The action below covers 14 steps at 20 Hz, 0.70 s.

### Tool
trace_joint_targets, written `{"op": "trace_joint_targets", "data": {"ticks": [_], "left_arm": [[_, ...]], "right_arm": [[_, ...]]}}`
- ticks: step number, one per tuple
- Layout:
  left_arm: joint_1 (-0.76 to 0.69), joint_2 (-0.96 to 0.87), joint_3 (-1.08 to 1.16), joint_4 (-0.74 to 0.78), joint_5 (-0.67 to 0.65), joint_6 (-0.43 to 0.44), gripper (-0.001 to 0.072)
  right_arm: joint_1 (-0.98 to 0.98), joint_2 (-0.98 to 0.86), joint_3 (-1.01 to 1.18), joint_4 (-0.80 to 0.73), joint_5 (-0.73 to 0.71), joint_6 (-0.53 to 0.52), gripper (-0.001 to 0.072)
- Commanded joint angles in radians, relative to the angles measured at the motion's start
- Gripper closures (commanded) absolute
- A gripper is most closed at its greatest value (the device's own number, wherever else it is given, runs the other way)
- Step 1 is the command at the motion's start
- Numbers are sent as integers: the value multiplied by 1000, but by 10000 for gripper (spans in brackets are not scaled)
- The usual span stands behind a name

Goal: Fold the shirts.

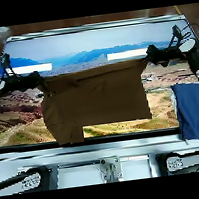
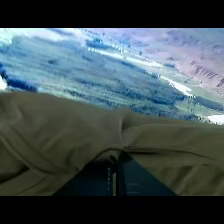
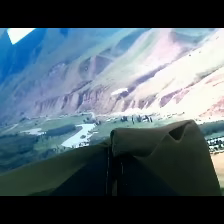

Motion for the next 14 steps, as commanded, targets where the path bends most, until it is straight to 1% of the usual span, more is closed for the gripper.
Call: {"op": "trace_joint_targets", "data": {"ticks": [1, 2, 3, 4, 5, 6, 7, 8, 10, 11, 12, 13, 14], "left_arm": [[-27, -118, -2, -60, -31, -3, 669], [-30, -130, -2, -63, -46, -3, 666], [-30, -133, -2, -63, -55, -3, 604], [-23, -130, 5, -62, -64, -3, 429], [-9, -127, 29, -62, -103, -3, 189], [13, -126, 64, -62, -156, -3, 43], [48, -126, 113, -56, -243, -2, 28], [92, -126, 162, -29, -345, -3, 31], [191, -123, 215, 53, -566, -3, 41], [236, -117, 204, 100, -663, -2, 42], [275, -108, 170, 149, -737, 0, 42], [314, -89, 100, 180, -779, 10, 41], [349, -61, 1, 172, -781, 23, 39]], "right_arm": [[0, -90, -2, 38, 89, 2, 613], [0, -102, -2, 61, 106, 1, 612], [-1, -103, -1, 83, 106, 1, 589], [-2, -95, -1, 110, 110, 1, 294], [-13, -80, -1, 144, 127, -19, 39], [-29, -65, 9, 162, 160, -37, 40], [-53, -47, 27, 150, 219, -43, 40], [-82, -25, 44, 121, 300, -58, 40], [-140, 23, 54, -27, 480, -67, 46], [-166, 41, 54, -153, 605, -67, 117], [-182, 51, 46, -268, 717, -82, 211], [-196, 63, 8, -311, 797, -140, 209], [-216, 77, -53, -283, 825, -168, 193]]}}
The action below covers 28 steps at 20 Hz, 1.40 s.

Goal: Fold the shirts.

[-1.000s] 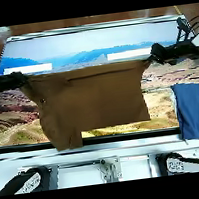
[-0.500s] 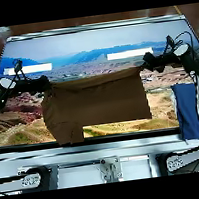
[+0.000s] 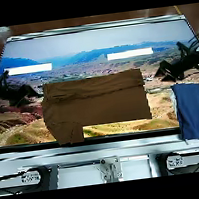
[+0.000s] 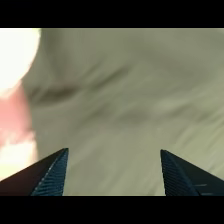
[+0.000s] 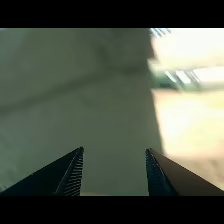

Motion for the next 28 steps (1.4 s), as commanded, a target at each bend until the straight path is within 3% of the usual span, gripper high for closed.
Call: {"op": "trace_joint_targets", "data": {"ticks": [1, 5, 14, 16, 20, 23, 28], "left_arm": [[130, 66, -213, 64, -162, 32, 39], [160, 124, -502, -89, 4, 159, 29], [64, 75, -552, -123, 177, 159, 65], [32, 74, -552, -159, 240, 154, 142], [16, 74, -552, -199, 266, 150, 668], [17, 77, -552, -199, 216, 168, 669], [17, 85, -552, -200, 175, 200, 669]], "right_arm": [[-72, 57, -149, -88, 237, -85, 101], [-97, 77, -418, 79, 83, -108, 77], [-97, 77, -472, 187, 19, -115, 77], [-97, 77, -472, 198, 20, -114, 77], [-97, 77, -472, 183, 20, -114, 77], [-98, 77, -506, 67, 31, -110, 77], [-97, 77, -634, 106, -108, -110, 77]]}}
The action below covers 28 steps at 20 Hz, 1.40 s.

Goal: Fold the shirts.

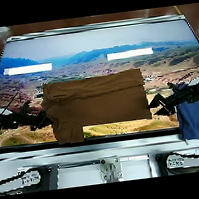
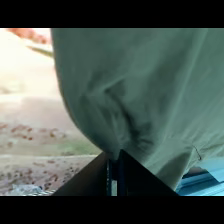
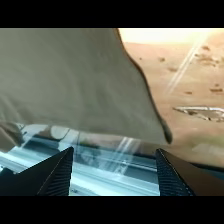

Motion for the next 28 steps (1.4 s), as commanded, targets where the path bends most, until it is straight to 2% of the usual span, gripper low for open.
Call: {"op": "trace_joint_targets", "data": {"ticks": [1, 5, 8, 9, 10, 11, 12, 15, 18, 20, 22, 24, 25, 27, 28], "left_arm": [[-1, 8, 0, -4, -21, 15, 669], [-1, 22, 0, -4, -21, 15, 669], [-1, 25, 12, -5, -21, 15, 669], [-1, 28, 19, -5, -21, 15, 669], [-1, 32, 27, -5, -23, 15, 669], [-1, 39, 41, -4, -31, 15, 670], [-1, 53, 58, -4, -31, 15, 670], [-1, 148, 159, -3, -29, 18, 671], [-1, 296, 354, -4, -29, 14, 671], [-1, 401, 547, -4, -17, -58, 671], [-1, 501, 763, -3, 66, -73, 671], [-1, 590, 964, -2, 200, -72, 671], [-1, 622, 1043, 0, 245, -72, 671], [-1, 676, 1171, 20, 259, -74, 671], [-1, 703, 1210, 31, 236, -83, 671]], "right_arm": [[2, 0, -74, 2, -97, 2, 77], [5, 0, -113, 27, -155, 7, 77], [80, 0, -119, 29, -235, 24, 80], [117, 0, -119, 29, -277, 30, 124], [146, 1, -116, 29, -307, 30, 328], [165, 1, -110, 29, -319, 36, 591], [176, 4, -95, 31, -307, 34, 635], [183, 64, 6, 38, -210, -24, 637], [183, 220, 187, 125, -145, -167, 637], [181, 354, 360, 179, -172, -175, 638], [181, 490, 573, 179, -267, -174, 638], [181, 598, 758, 157, -362, -133, 638], [181, 637, 838, 127, -381, -68, 638], [181, 700, 967, 46, -355, 52, 638], [181, 733, 1002, 23, -324, 68, 638]]}}
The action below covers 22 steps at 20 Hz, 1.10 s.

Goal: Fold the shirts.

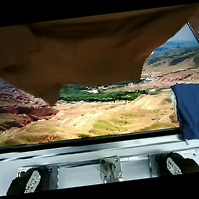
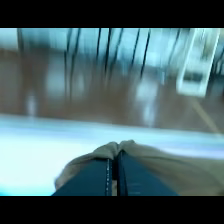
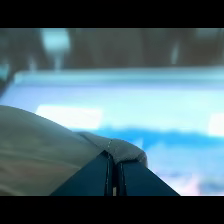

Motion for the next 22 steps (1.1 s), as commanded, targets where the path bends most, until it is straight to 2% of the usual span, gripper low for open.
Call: {"op": "trace_joint_targets", "data": {"ticks": [1, 3, 6, 9, 11, 15, 17, 19, 22], "left_arm": [[0, 112, 202, 43, 21, -48, 671], [0, 164, 211, 120, -80, -142, 671], [0, 217, 211, 277, -270, -181, 671], [0, 232, 210, 333, -411, -180, 671], [0, 227, 197, 332, -514, -180, 671], [0, 227, 4, 332, -642, -153, 671], [0, 219, -139, 340, -634, -82, 671], [0, 179, -285, 335, -605, -74, 671], [0, 62, -486, 249, -460, -65, 671]], "right_arm": [[-1, 139, 195, -101, 21, 111, 638], [-1, 198, 197, -150, 100, 111, 638], [-1, 261, 197, -269, 270, 112, 638], [-1, 270, 196, -365, 428, 119, 638], [-1, 257, 187, -376, 519, 139, 638], [-1, 167, 104, -382, 759, 173, 639], [-1, 135, -42, -382, 729, 169, 639], [0, 85, -217, -373, 660, 166, 639], [0, -41, -468, -344, 393, 120, 639]]}}
